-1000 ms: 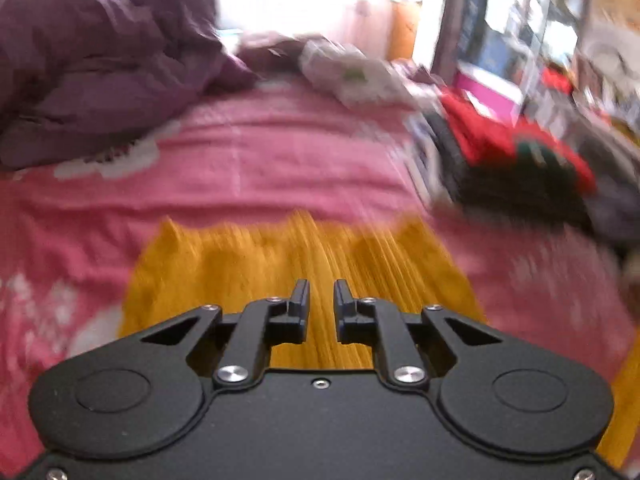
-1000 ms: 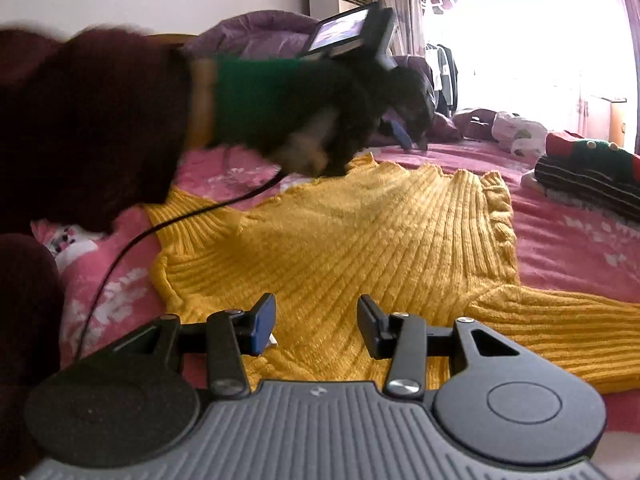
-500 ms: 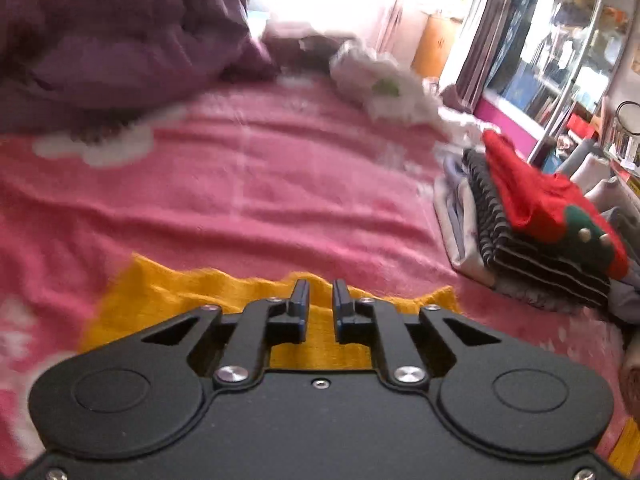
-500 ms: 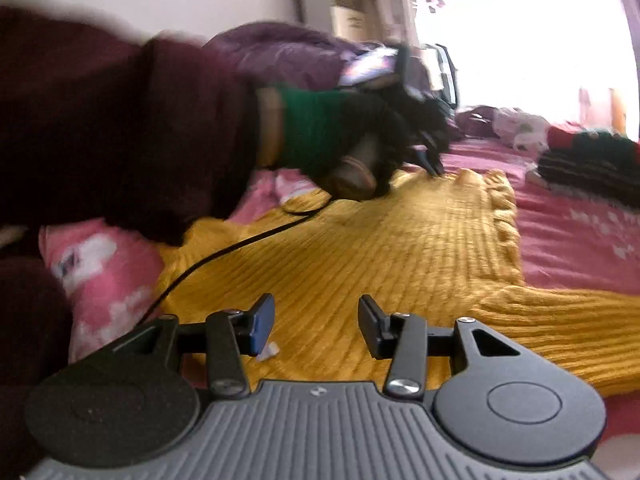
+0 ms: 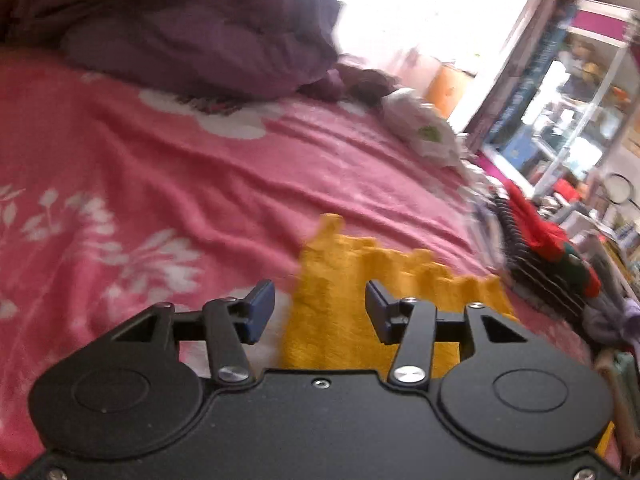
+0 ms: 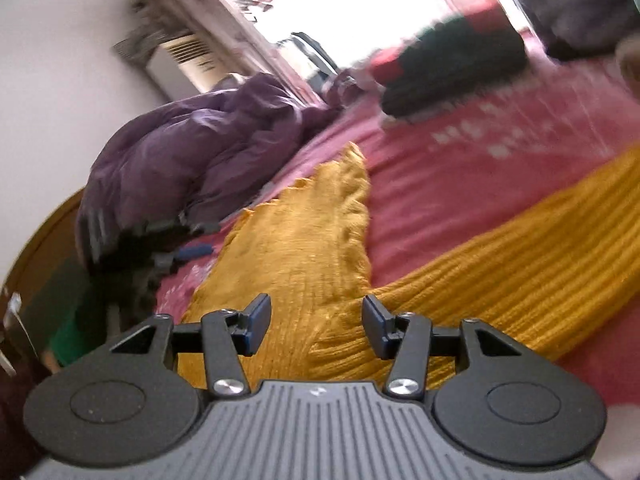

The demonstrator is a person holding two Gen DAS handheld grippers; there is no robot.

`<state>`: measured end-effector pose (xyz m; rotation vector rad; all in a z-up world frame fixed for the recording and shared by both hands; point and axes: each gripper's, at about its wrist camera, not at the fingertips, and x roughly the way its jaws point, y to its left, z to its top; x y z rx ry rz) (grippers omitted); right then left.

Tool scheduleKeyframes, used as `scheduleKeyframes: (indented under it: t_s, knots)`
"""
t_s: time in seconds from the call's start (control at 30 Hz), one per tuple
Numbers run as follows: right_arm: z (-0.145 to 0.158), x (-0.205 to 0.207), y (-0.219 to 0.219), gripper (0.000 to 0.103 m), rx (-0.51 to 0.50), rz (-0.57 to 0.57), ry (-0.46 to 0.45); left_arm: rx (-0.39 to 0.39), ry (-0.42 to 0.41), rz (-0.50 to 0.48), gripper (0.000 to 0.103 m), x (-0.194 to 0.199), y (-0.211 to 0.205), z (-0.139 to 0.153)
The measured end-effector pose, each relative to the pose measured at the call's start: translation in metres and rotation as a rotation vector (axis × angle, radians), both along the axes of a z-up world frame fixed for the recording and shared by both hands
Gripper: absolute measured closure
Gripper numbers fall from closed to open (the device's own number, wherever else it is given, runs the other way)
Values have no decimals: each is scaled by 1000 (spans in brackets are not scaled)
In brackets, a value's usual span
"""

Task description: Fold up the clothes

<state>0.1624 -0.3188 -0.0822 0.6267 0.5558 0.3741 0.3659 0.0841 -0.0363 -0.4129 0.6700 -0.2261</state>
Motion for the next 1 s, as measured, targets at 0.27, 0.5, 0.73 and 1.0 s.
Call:
scheduleKeyframes:
  t_s: [0.27,0.5,0.73,1.0]
  knots:
    - [25,80,16,51,-100,-53,1,-163,20,-3,55,24,30,-7]
    - [28,178,20,51,-151,-92,35,-196,62,-22,55,33,21,-20]
    - [2,220,20,95,-107,-69,52,-286,39,23,100,32,31,-29]
    - [-14,215,1,95,-76,-194,79,-352,106,97,99,36,49,-46]
